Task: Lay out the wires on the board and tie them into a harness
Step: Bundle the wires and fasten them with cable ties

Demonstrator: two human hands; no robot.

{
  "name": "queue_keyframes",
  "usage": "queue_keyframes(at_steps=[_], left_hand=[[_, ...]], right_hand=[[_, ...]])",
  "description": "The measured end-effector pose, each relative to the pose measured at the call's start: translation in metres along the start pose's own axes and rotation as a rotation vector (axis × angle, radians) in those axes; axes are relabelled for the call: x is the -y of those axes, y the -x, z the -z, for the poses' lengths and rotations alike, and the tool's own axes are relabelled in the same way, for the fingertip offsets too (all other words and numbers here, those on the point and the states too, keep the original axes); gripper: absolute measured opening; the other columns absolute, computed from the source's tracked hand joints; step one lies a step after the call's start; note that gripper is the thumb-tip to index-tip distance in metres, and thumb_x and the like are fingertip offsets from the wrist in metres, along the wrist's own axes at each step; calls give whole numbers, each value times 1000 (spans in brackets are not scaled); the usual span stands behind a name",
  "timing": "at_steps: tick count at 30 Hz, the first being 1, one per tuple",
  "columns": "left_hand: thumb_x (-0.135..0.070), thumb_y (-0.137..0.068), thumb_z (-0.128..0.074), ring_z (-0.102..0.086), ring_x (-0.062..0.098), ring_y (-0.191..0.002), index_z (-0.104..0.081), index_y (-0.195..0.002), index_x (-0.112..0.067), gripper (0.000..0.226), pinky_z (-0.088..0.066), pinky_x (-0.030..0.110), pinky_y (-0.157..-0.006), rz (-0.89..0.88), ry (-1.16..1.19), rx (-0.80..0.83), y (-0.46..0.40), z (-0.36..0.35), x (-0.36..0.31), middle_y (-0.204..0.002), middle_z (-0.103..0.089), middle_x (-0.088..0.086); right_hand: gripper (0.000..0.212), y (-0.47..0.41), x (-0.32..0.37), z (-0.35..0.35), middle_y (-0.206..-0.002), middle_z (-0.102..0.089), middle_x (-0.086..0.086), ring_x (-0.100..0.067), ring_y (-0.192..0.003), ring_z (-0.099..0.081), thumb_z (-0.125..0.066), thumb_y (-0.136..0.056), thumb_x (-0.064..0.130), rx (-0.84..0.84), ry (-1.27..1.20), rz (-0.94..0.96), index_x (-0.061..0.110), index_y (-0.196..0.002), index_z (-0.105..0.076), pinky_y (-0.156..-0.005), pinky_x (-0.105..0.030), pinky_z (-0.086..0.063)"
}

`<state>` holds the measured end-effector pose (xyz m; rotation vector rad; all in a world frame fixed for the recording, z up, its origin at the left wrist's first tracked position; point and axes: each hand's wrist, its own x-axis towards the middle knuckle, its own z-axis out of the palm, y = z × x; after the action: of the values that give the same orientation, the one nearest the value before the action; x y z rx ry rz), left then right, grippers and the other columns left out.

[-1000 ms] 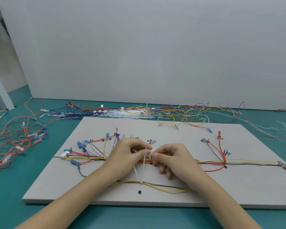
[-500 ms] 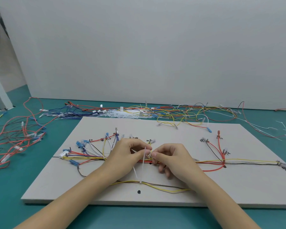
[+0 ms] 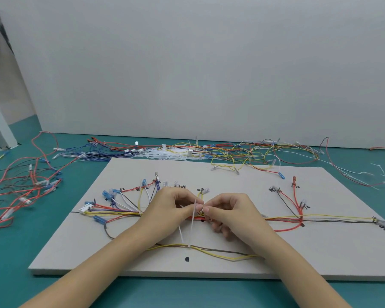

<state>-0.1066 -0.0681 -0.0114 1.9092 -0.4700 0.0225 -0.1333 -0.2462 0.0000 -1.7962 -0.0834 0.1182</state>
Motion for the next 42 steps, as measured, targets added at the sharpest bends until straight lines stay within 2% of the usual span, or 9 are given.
queue_keyframes(at_steps=[3,8,15,20,24,30,33,36,42], left_hand=[[-9,-83,-74,-58,0,-57,-77,-85,-9,4,-41,11,-55,13,49,-12,0,-1,-1,-68,-72,-3],[-11,-83,-74,-57,-2,-56,-77,-83,-12,3,-38,10,-54,8,39,-17,-1,0,-1,-69,-72,-3],[-8,-86,-69,-58,-4,-56,-75,-86,-12,7,-39,9,-54,2,13,3,-2,1,0,-73,-72,-3],[-8,-88,-68,-53,-6,-52,-74,-84,-16,12,-36,6,-53,-19,-4,35,-3,1,1,-70,-69,-10],[-12,-88,-69,-49,-3,-53,-72,-83,-21,11,-35,9,-54,-32,-41,71,-3,2,2,-68,-66,-14],[-13,-88,-69,-51,-1,-58,-72,-84,-19,8,-38,12,-58,-38,-34,84,-2,2,1,-74,-69,-6],[-10,-87,-69,-52,-3,-54,-72,-84,-12,5,-36,9,-55,-25,7,54,-2,2,2,-68,-68,-11],[-4,-88,-67,-56,-5,-56,-71,-85,-5,5,-38,6,-55,-20,37,54,-3,2,1,-65,-68,-14],[-3,-88,-65,-64,1,-67,-72,-85,-9,9,-44,13,-63,-3,39,45,-2,2,2,-72,-72,-8]], right_hand=[[6,1,1,0,-65,-69,-16,-21,-55,-64,-70,-81,-3,9,-87,-10,2,-82,-69,-50,-26,-54],[4,1,2,2,-73,-72,-21,-24,-62,-70,-68,-83,-1,-4,-143,-36,1,-80,-70,-57,-25,-57],[7,2,2,1,-70,-69,-19,-20,-55,-66,-65,-86,-2,8,-147,-21,-5,-82,-70,-48,-25,-54],[2,1,2,1,-69,-70,-20,-23,-56,-67,-67,-85,-4,-4,-166,-18,-3,-87,-67,-52,-26,-56],[19,1,3,2,-68,-70,-20,-27,-58,-68,-69,-83,-5,-13,-194,-14,-4,-98,-58,-53,-27,-56],[22,2,4,2,-68,-68,-20,-26,-56,-65,-69,-83,-5,-4,-197,-11,-5,-100,-56,-51,-29,-55],[22,3,6,3,-71,-70,-20,-27,-59,-66,-74,-80,3,-7,-177,-32,-1,-98,-61,-52,-31,-54],[15,3,5,3,-63,-68,-12,-20,-52,-65,-77,-79,9,-6,-91,-10,3,-88,-66,-45,-28,-51],[9,2,0,-2,-56,-66,3,-12,-42,-56,-77,-81,23,-59,136,137,18,-76,-71,-39,-21,-41]])
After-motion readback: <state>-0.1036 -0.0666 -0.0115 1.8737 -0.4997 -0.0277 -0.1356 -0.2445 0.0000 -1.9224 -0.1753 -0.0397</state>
